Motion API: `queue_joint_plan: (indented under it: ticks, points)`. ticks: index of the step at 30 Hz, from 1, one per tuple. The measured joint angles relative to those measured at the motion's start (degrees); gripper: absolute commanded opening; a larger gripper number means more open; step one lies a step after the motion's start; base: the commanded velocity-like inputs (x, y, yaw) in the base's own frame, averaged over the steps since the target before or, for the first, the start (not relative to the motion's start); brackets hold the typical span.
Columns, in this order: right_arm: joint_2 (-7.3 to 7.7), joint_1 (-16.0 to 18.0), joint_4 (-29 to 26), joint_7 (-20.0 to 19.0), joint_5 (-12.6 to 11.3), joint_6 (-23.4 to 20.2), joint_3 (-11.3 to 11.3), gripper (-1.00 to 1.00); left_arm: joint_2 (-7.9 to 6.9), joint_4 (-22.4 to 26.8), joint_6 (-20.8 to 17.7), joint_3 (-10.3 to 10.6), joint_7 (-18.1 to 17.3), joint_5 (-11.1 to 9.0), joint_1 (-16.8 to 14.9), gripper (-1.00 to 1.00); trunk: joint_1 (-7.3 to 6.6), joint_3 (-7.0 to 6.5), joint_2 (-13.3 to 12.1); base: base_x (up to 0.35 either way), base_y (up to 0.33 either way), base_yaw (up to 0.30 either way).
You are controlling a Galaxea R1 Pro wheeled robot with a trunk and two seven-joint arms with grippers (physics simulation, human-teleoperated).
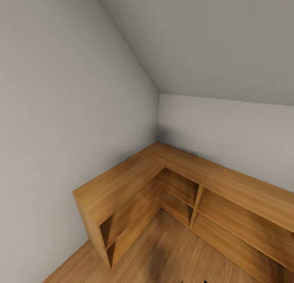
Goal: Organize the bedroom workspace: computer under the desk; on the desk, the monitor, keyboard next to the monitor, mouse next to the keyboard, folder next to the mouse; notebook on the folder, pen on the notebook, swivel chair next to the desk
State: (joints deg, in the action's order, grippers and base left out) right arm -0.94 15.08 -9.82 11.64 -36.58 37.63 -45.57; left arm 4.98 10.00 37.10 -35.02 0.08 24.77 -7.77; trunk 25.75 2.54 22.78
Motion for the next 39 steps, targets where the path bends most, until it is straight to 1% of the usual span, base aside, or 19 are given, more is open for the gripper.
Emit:
queue_joint_plan:
  ticks: [5, 13, 17, 22, 23, 25, 30, 39]
  points:
    - [0.04, 0.0, 0.0, 0.0, -0.4, 0.0, 0.0, 1.00, 0.00, 0.0, 0.0, 0.0, 0.0, 0.0, 0.0, 1.00, -0.02, 0.46, 0.0, 0.126, 0.118, -0.006]
    - [0.06, 0.0, -0.1, 0.0, -0.6, 0.1, 0.2, 1.00, 0.00, 0.0, 0.0, 0.0, 0.0, 0.1, 0.0, 1.00, -0.02, 1.19, 0.0, 0.223, 0.208, -0.028]
    - [0.06, 0.0, -0.1, 0.0, -0.7, 0.1, 1.3, 1.00, 0.04, 0.0, 0.0, 0.0, 0.0, 0.1, 0.0, 1.00, -0.02, 1.53, 0.0, 0.247, 0.231, -0.110]
    - [0.06, 0.0, -0.1, 0.0, -0.7, 0.2, 3.7, 1.00, 0.07, 0.0, 0.0, 0.0, 0.0, 0.1, 0.0, 1.00, -0.03, 1.78, 0.0, 0.249, 0.232, -0.190]
    - [0.06, 0.0, -0.1, 0.0, -0.7, 0.3, 4.5, 1.00, 0.08, 0.0, 0.0, 0.1, 0.0, 0.1, 0.0, 1.00, -0.02, 1.80, 0.0, 0.222, 0.199, -0.231]
    - [0.06, 0.0, -0.1, 0.0, -0.7, 0.3, 5.0, 1.00, 0.08, 0.0, 0.0, 0.1, 0.0, 0.1, 0.0, 1.00, -0.02, 1.82, 0.0, 0.171, 0.152, -0.239]
    - [0.03, 0.0, -0.2, 0.0, -0.7, 0.4, 5.6, 1.00, 0.08, 0.0, 0.0, 0.1, 0.0, 0.1, 0.0, 1.00, -0.01, 1.86, 0.0, 0.082, 0.073, -0.162]
    - [-0.09, 0.0, -0.2, 0.0, -0.7, 0.4, 5.8, 1.00, 0.08, 0.0, 0.0, 0.1, 0.0, 0.1, 0.0, 1.00, 0.00, 1.87, 0.0, 0.015, 0.014, -0.040]
